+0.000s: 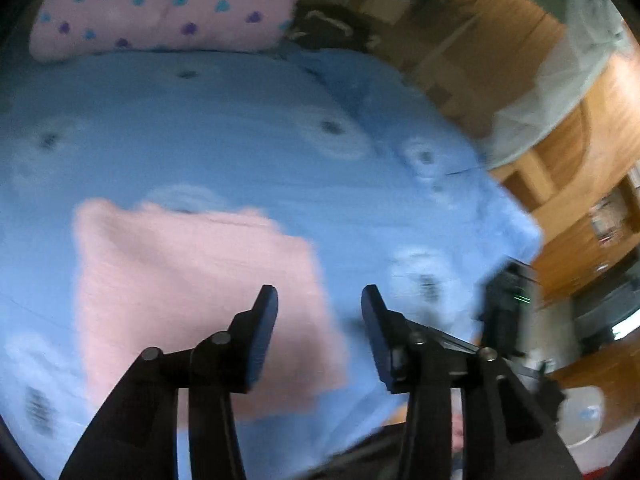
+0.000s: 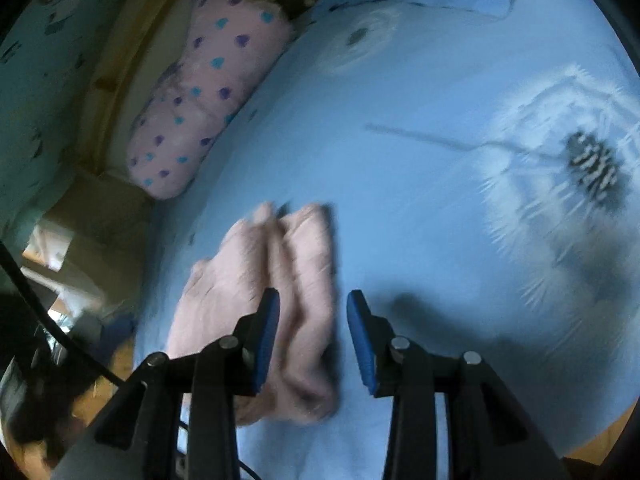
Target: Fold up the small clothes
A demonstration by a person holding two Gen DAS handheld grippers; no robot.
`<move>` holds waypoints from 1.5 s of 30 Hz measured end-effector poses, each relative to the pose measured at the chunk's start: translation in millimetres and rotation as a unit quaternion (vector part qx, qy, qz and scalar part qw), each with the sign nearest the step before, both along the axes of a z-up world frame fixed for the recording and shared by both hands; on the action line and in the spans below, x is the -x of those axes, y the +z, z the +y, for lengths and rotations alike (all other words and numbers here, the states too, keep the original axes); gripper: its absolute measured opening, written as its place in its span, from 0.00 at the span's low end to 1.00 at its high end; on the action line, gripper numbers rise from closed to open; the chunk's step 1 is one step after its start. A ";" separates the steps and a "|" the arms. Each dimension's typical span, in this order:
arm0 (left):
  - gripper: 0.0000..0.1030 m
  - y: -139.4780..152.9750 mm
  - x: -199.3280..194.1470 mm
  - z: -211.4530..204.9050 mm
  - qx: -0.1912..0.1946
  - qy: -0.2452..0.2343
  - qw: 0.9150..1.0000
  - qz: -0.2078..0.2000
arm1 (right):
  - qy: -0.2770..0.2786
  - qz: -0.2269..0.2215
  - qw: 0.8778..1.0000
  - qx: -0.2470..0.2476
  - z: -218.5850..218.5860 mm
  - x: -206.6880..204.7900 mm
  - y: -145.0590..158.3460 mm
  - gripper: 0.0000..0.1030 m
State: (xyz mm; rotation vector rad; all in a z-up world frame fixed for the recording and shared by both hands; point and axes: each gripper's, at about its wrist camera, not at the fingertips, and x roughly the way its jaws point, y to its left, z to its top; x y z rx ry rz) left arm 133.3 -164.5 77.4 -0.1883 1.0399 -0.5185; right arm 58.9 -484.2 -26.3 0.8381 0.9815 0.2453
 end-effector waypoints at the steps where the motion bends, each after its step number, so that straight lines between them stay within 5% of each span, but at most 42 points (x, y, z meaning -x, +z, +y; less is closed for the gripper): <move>1: 0.37 -2.1 -8.2 14.1 -0.024 0.010 1.000 0.005 | 0.016 -0.008 1.000 -0.010 10.7 5.7 0.8 0.37; 3: 0.37 -9.5 -24.8 37.9 -0.052 0.033 0.998 0.026 | 0.036 -0.020 0.999 -0.022 27.1 19.0 1.1 0.37; 7: 0.37 -20.9 -39.6 50.2 -0.040 0.045 0.996 0.073 | 0.048 -0.049 0.996 -0.053 53.7 50.0 -2.4 0.37; 10: 0.39 -29.9 -43.9 15.6 -0.054 0.016 0.994 0.089 | 0.063 -0.067 0.993 -0.073 76.5 65.4 -7.2 0.37; 16: 0.39 -65.9 -38.7 -71.2 -0.120 -0.061 0.985 0.106 | 0.094 -0.044 0.994 -0.021 108.9 62.6 -20.2 0.40; 20: 0.39 -96.9 -42.3 -90.8 -0.153 -0.058 0.978 0.126 | 0.072 -0.043 0.996 -0.044 102.6 60.5 -25.4 0.40; 22: 0.34 -100.3 -41.7 -84.6 -0.139 -0.044 0.982 0.123 | 0.059 -0.043 0.996 -0.058 99.5 59.1 -26.7 0.40; 26: 0.05 -97.7 -42.7 -69.1 -0.123 -0.027 0.985 0.117 | 0.046 -0.046 0.995 -0.071 95.9 58.6 -27.4 0.44; 30: 0.03 -97.7 -47.3 -59.0 -0.112 -0.026 0.987 0.115 | 0.031 -0.041 0.996 -0.070 96.7 56.0 -28.6 0.53; 36: 0.03 -98.8 -45.5 -51.3 -0.109 -0.031 0.987 0.114 | 0.013 0.009 0.997 -0.081 90.4 49.8 -35.3 0.53; 45: 0.03 -95.0 -46.5 -43.6 -0.089 -0.044 0.987 0.127 | -0.034 0.031 0.978 -0.201 72.0 51.1 -52.6 0.64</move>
